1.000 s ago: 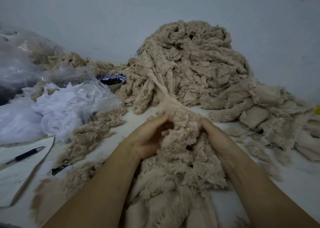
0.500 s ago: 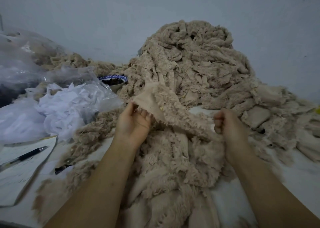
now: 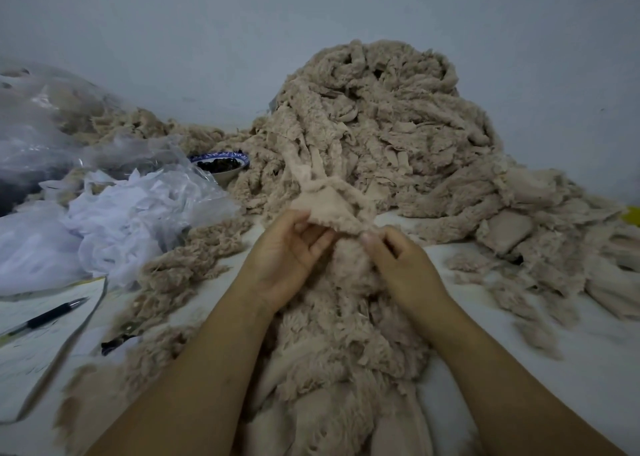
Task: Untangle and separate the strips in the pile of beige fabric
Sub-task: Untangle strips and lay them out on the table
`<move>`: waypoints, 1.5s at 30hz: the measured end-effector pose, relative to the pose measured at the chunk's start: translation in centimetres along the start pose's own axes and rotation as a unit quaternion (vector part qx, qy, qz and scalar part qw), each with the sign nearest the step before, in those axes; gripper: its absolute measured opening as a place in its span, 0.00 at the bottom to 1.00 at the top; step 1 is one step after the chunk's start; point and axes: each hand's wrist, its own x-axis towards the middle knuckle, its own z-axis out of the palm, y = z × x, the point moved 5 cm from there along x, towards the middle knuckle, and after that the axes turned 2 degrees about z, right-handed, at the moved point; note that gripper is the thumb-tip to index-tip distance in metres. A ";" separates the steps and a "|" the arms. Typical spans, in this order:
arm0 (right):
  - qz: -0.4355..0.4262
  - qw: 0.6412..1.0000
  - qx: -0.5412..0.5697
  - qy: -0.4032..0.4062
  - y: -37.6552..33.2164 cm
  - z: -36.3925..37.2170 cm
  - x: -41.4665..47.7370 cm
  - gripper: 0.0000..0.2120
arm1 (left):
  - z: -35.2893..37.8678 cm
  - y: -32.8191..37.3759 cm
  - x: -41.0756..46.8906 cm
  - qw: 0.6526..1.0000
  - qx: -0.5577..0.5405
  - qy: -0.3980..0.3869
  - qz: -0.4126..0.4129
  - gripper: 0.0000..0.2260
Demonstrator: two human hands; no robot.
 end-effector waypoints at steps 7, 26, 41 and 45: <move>0.164 0.903 0.396 -0.015 0.8 -0.7 0.3 0.12 | -0.3 -0.1 0.3 0.999 -0.030 0.004 0.015 0.03; 0.235 0.910 0.320 0.117 2.3 -1.6 0.4 0.14 | -0.5 -2.3 0.1 0.941 0.333 -0.046 -0.028 0.13; 0.148 0.983 0.090 0.068 1.9 -1.5 0.6 0.10 | 1.0 -2.6 -1.1 0.911 0.397 -0.109 -0.024 0.12; 0.204 0.951 0.227 -0.042 1.3 -0.2 -0.1 0.25 | 1.7 -3.3 -1.6 0.930 0.339 -0.128 -0.054 0.11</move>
